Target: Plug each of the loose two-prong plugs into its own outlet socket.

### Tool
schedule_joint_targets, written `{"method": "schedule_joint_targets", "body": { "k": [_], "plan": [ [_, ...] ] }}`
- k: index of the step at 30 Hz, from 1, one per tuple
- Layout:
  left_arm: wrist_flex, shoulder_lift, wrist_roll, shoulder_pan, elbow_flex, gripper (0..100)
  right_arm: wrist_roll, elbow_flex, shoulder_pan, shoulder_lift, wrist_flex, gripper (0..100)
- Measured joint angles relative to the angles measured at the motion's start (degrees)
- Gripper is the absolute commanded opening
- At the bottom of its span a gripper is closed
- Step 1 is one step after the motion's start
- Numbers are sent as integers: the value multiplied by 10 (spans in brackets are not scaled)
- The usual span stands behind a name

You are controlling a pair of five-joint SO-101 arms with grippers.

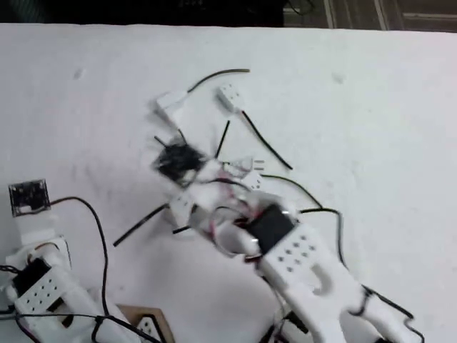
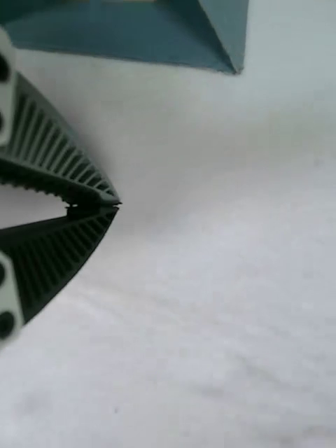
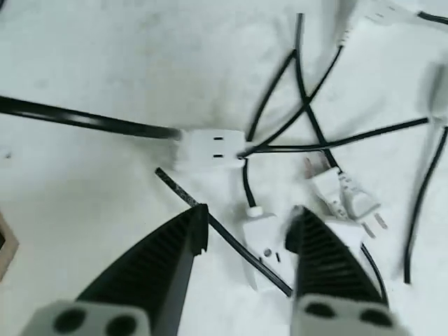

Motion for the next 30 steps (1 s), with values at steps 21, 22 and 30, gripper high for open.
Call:
{"method": "schedule_joint_targets", "body": {
  "k": [21, 22, 30],
  "plan": [
    [410, 0, 26, 357, -531, 210, 1, 113, 286, -64, 37, 18],
    [410, 0, 32, 375, -535, 210, 1, 113, 300, -64, 42, 18],
    [410, 223, 36, 483, -636, 232, 1, 117, 378, -64, 61, 18]
  ]
}}
